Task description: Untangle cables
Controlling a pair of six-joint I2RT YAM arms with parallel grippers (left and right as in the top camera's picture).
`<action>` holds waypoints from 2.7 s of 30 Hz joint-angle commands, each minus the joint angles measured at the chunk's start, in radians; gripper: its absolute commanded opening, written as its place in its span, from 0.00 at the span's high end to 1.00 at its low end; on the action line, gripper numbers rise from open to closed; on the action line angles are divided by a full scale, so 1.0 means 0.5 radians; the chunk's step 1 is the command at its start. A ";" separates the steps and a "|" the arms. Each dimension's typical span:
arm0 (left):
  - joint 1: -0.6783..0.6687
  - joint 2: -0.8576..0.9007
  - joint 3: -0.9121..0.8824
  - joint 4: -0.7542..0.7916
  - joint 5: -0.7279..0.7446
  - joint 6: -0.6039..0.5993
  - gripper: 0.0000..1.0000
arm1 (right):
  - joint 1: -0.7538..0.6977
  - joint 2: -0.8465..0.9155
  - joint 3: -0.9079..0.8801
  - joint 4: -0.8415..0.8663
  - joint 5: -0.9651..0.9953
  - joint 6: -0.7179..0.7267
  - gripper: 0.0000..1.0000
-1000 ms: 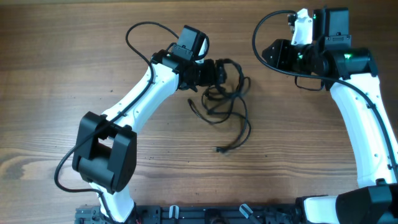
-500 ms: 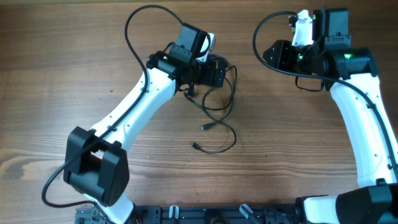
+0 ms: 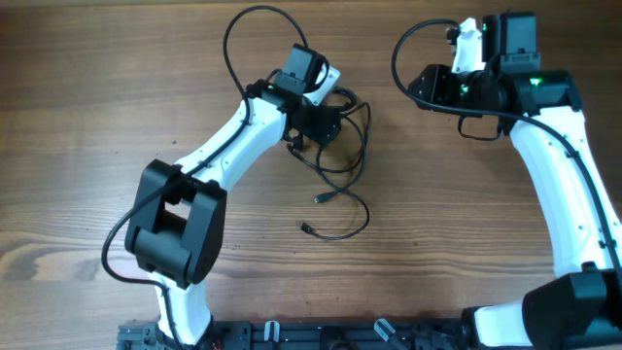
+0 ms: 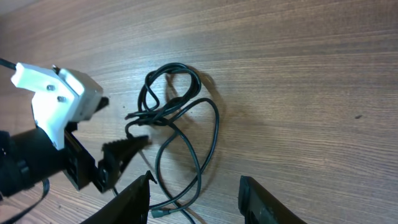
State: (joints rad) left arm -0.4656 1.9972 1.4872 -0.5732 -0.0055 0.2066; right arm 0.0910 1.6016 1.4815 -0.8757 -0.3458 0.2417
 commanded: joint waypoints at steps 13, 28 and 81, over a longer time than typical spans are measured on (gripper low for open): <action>0.032 0.241 -0.003 0.240 -0.005 0.040 0.96 | 0.007 0.053 -0.002 0.007 0.023 -0.013 0.52; 0.113 -0.472 -0.001 0.222 1.994 -0.266 0.96 | 0.007 0.053 -0.002 0.342 -1.010 -0.127 0.54; 0.372 -0.472 -0.001 0.362 2.329 -0.967 0.96 | -0.002 0.055 -0.002 0.280 0.112 0.110 0.96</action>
State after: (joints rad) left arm -0.3302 1.7962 1.4742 -0.3843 1.1107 -0.2909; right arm 0.1383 1.6123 1.4818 -0.7132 -0.4530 0.2771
